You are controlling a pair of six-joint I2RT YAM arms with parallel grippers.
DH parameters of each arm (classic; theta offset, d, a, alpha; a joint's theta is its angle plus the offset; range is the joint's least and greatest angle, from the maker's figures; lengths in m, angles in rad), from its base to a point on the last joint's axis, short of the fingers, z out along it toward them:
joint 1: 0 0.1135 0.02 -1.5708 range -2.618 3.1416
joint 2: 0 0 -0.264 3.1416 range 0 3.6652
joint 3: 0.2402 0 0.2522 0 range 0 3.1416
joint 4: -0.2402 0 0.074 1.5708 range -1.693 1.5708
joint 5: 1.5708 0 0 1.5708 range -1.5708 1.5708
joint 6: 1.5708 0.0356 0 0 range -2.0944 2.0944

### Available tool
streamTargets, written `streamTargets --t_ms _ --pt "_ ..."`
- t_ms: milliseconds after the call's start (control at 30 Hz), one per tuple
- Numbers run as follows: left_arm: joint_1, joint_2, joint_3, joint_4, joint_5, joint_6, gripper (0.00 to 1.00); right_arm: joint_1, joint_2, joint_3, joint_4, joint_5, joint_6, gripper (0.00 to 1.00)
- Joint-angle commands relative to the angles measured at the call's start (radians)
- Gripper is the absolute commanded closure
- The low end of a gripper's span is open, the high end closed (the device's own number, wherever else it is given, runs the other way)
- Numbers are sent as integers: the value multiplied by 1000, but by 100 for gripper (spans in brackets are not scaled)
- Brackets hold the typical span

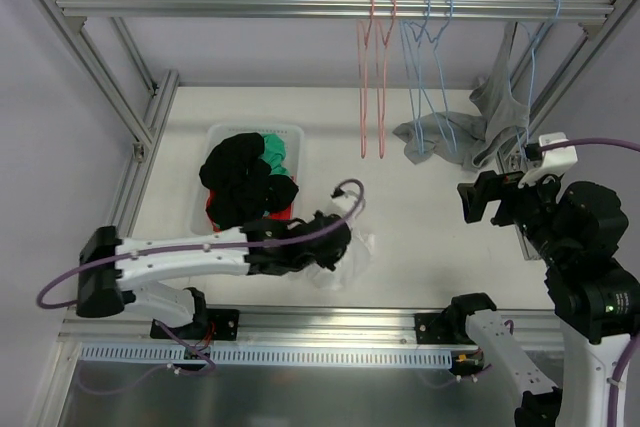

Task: Remove the tank top from the hanger

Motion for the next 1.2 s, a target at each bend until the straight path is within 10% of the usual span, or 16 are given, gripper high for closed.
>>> streamTargets --t_ms 0,467,1167 --pt "72 -184 133 -195 -218 -21 100 -4 -4 -20 74 -23 19 1" --pt "638 -263 493 -326 -79 146 100 -4 -7 -8 91 -62 33 1" --pt "1024 178 161 -74 251 -10 100 -4 14 -69 177 -195 21 1"
